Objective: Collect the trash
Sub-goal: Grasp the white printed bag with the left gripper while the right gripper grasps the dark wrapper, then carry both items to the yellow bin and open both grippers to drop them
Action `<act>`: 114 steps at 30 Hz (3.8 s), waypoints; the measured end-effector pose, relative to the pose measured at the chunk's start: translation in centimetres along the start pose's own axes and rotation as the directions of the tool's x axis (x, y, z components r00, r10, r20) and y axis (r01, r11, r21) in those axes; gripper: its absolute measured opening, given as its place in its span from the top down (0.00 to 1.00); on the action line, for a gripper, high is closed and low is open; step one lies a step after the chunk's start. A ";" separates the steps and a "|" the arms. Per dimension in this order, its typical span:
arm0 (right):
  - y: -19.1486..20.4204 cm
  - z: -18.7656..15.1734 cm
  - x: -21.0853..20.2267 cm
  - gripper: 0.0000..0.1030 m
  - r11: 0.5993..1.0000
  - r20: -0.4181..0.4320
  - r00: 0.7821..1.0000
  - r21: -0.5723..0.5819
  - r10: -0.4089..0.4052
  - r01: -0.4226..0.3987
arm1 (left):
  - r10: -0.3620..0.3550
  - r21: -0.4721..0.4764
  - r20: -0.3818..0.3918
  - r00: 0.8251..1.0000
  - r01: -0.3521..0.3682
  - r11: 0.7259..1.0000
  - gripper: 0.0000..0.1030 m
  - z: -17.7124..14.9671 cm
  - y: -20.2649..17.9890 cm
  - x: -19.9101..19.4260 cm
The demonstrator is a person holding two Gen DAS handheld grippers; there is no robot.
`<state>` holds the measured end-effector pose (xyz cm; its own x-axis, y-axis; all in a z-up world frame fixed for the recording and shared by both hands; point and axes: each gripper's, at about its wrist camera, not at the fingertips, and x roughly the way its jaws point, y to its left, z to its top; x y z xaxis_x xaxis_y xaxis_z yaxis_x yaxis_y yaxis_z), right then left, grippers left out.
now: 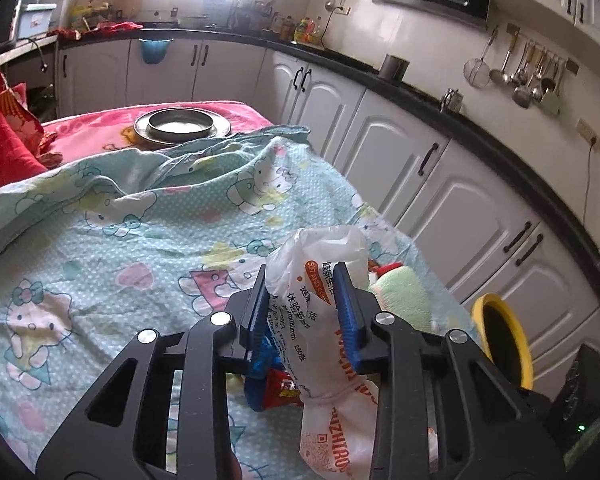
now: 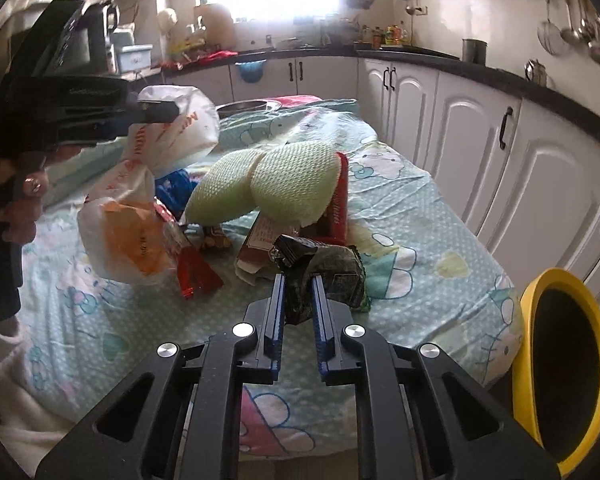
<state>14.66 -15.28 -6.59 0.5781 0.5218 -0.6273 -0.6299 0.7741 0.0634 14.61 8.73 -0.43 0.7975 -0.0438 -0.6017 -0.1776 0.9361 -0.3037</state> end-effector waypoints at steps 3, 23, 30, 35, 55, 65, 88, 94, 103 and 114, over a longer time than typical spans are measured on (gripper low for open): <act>-0.3 0.1 -0.7 0.88 1.000 0.008 1.000 0.017 0.009 -0.009 | -0.002 -0.007 0.025 1.000 0.002 1.000 0.76 0.3 0.0 -1.0; -3.8 0.2 -7.6 0.88 0.994 0.110 0.993 0.102 -0.036 0.024 | -0.061 0.082 0.170 0.983 0.047 0.995 0.77 1.2 -5.7 -4.9; -6.1 -0.2 -9.6 0.89 0.987 0.133 0.988 0.147 -0.081 0.061 | -0.094 0.129 0.169 0.981 0.073 0.989 0.77 1.0 -8.5 -4.2; -7.9 -0.4 -10.7 0.89 0.978 0.147 0.982 0.190 -0.116 0.087 | -0.124 0.169 0.161 0.979 0.097 0.981 0.77 0.9 -10.9 -3.4; -14.0 -2.9 -14.4 0.89 0.917 0.168 0.956 0.362 -0.239 0.166 | -0.213 0.274 0.122 0.969 0.173 0.946 0.76 -0.5 -19.8 0.1; -16.7 -5.2 -15.2 0.89 0.877 0.139 0.947 0.435 -0.290 0.204 | -0.242 0.309 0.084 0.967 0.205 0.929 0.76 -1.9 -23.6 2.5; -20.9 -8.5 -15.3 0.89 0.794 0.071 0.941 0.560 -0.330 0.237 | -0.253 0.365 0.000 0.968 0.235 0.901 0.75 -5.1 -30.9 9.2; -21.4 -9.1 -14.9 0.89 0.781 0.050 0.943 0.575 -0.330 0.243 | -0.256 0.400 -0.035 0.966 0.249 0.882 0.74 -6.1 -33.2 11.2; -22.3 -10.2 -14.4 0.89 0.759 0.026 0.943 0.601 -0.330 0.250 | -0.255 0.420 -0.090 0.963 0.269 0.867 0.71 -7.1 -34.9 13.4; -22.9 -11.1 -14.5 0.66 0.721 0.010 0.936 0.641 -0.351 0.263 | -0.262 0.395 -0.117 0.958 0.287 0.873 0.44 -6.9 -33.9 13.9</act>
<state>14.94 -44.57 -7.55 0.7674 0.2208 -0.6020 0.0301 0.9254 0.3777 27.72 -26.08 -3.60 0.7432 -0.3284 -0.5829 0.3018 0.9421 -0.1459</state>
